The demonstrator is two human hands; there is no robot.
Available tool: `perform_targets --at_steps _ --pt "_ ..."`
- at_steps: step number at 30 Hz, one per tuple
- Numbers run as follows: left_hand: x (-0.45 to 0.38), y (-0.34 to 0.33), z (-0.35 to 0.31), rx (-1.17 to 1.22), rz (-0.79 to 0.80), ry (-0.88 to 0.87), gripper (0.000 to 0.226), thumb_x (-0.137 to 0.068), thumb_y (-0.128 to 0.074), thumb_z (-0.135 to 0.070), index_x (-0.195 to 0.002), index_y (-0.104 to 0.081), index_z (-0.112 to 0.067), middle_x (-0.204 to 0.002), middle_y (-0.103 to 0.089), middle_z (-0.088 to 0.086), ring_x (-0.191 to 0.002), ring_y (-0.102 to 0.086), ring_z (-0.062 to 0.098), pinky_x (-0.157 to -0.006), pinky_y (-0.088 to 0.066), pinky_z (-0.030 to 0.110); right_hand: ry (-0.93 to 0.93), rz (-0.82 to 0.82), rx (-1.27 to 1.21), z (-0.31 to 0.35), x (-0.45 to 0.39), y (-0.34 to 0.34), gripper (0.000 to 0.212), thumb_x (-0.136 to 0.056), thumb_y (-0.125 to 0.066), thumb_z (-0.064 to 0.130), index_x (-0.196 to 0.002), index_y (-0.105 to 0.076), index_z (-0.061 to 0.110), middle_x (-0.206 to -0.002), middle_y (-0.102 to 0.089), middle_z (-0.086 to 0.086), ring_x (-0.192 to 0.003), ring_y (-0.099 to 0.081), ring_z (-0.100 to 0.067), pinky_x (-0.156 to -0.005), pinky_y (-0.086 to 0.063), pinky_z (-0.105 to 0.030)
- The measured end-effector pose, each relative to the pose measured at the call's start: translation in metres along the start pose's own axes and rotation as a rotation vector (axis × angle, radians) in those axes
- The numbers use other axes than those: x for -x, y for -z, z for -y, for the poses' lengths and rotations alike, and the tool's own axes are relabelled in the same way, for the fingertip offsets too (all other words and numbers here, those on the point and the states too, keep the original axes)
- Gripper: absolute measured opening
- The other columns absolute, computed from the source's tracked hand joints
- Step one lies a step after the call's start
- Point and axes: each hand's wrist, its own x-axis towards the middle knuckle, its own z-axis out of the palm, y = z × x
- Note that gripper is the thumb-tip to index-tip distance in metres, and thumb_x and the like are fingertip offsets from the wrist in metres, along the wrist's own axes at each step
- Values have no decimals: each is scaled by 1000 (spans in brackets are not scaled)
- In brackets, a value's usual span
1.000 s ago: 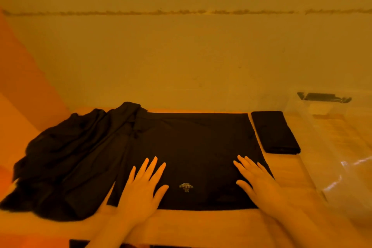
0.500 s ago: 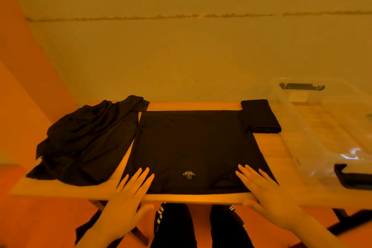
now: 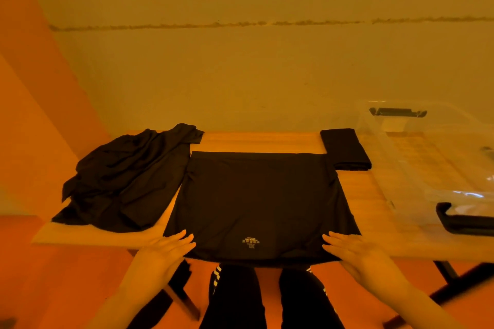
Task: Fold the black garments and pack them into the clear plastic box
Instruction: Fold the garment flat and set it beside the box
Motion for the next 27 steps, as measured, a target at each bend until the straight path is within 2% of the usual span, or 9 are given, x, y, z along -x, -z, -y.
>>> perform_targets --at_steps 3,6,9,11,14,18,22,25,27 --pt "-6 11 5 183 12 74 27 -81 -51 -32 -91 -75 -23 -88 -72 -14 -84 -67 3 -76 -47 15 -18 56 -192 -3 0 21 33 -71 -72 46 -101 -61 43 -96 -63 34 -92 -60 12 -77 -52 -12" --pt "-22 32 12 449 117 295 19 -73 -56 -46 -79 -72 -37 -70 -63 -32 -80 -62 -4 -67 -46 14 -171 83 -419 -3 -9 42 51 -58 -33 91 -92 -48 56 -74 -51 52 -87 -52 24 -73 -43 -3" --pt "-46 60 19 598 193 277 12 -74 -61 -45 -62 -64 -43 -77 -66 -13 -70 -61 1 -61 -41 13 -225 105 -591 -5 -23 60 38 -65 -54 77 -83 -61 45 -78 -61 39 -76 -59 12 -64 -44 -8" --pt "-62 76 28 644 270 246 25 -83 -67 -26 -60 -62 -32 -65 -62 -3 -60 -56 0 -58 -39 12 -288 146 -653 -10 -36 75 15 -80 -65 47 -81 -67 32 -69 -67 22 -64 -61 6 -58 -45 -12" --pt "-90 91 41 637 413 250 38 -88 -62 -14 -53 -49 -20 -51 -43 -6 -48 -42 1 -54 -32 13 -342 281 -742 -27 -56 96 19 -90 -57 11 -80 -69 22 -67 -69 12 -63 -63 4 -59 -44 -13" --pt "-132 99 59 685 526 314 36 -90 -60 -16 -58 -44 -9 -54 -37 -1 -47 -36 7 -55 -31 19 -366 368 -786 -53 -92 114 20 -92 -52 7 -98 -70 8 -93 -73 2 -90 -67 -6 -81 -47 -21" --pt "-172 92 81 721 543 390 35 -91 -58 -17 -56 -54 -12 -55 -48 0 -51 -47 11 -64 -37 25 -444 369 -875 -79 -132 121 23 -91 -51 3 -81 -69 12 -76 -72 3 -76 -67 -7 -69 -47 -19" --pt "-204 75 102 684 527 478 31 -89 -60 -25 -80 -64 5 -77 -61 14 -72 -57 36 -73 -42 34 -530 365 -724 -99 -168 113 22 -94 -49 7 -86 -68 15 -86 -70 -2 -82 -64 -12 -74 -47 -25" --pt "-225 62 107 493 485 511 29 -90 -58 -26 -96 -66 1 -96 -65 16 -90 -61 33 -80 -44 36 -576 274 -467 -108 -192 103 18 -94 -49 9 -98 -66 10 -102 -66 -10 -90 -59 -18 -74 -45 -28"
